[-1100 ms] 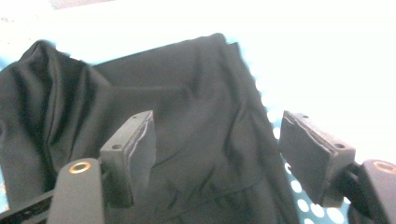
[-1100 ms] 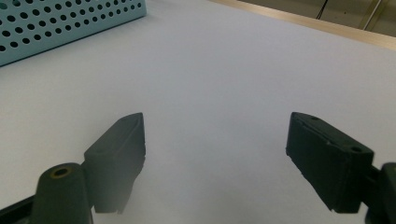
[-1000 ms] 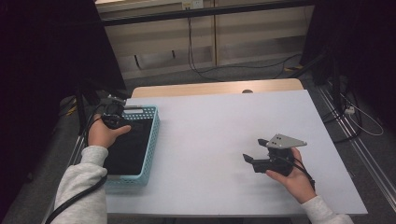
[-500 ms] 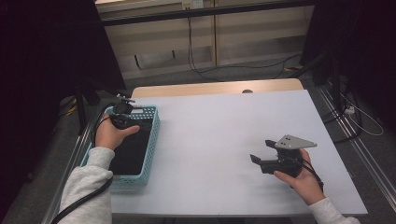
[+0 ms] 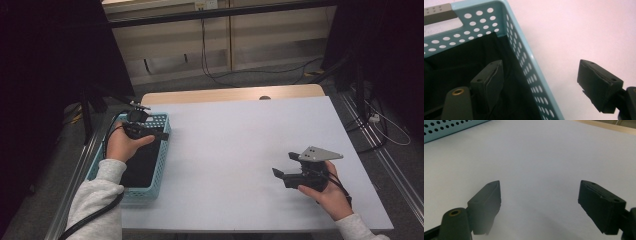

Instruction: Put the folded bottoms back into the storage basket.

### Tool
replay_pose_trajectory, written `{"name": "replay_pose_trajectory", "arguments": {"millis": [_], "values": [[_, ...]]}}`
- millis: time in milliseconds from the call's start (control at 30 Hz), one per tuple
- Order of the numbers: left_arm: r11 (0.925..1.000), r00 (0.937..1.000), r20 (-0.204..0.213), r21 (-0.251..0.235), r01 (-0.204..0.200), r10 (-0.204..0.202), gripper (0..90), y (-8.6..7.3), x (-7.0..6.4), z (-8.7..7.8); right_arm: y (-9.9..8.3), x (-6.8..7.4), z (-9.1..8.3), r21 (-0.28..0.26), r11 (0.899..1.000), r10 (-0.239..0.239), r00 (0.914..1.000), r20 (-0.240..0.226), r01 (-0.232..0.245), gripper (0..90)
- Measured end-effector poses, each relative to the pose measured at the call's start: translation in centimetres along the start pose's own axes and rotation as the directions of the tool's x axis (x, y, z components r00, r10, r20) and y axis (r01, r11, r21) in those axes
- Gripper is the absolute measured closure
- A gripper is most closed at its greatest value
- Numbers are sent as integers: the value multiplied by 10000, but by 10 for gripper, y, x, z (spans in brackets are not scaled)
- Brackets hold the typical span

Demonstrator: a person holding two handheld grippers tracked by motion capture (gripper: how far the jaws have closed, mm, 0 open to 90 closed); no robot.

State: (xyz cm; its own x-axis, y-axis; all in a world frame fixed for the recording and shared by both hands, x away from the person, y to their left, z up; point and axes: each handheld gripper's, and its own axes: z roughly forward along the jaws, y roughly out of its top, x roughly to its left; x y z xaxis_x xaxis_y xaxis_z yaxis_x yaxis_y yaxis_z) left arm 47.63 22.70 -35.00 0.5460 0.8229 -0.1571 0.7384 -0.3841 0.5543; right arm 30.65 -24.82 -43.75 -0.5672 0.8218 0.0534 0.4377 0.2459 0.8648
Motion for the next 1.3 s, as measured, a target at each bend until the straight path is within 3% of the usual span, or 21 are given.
{"name": "replay_pose_trajectory", "arguments": {"millis": [333, 800, 1300], "values": [[9984, 9983, 98, 48, -567, 566, 200, 5, -19, 5, -3, -2, -5, 71, 10000, -7, 9998, -216, 8, 175], [9951, 9944, 384, -124, -984, 989, 193, 9, -37, 7, -7, -6, -13, 112, 9999, 128, 9996, -263, -125, 173], [9933, 9913, 635, -171, -1143, 1152, 190, 7, -51, 14, -11, -7, -16, 204, 9998, 84, 9996, -258, -78, 171]]}}
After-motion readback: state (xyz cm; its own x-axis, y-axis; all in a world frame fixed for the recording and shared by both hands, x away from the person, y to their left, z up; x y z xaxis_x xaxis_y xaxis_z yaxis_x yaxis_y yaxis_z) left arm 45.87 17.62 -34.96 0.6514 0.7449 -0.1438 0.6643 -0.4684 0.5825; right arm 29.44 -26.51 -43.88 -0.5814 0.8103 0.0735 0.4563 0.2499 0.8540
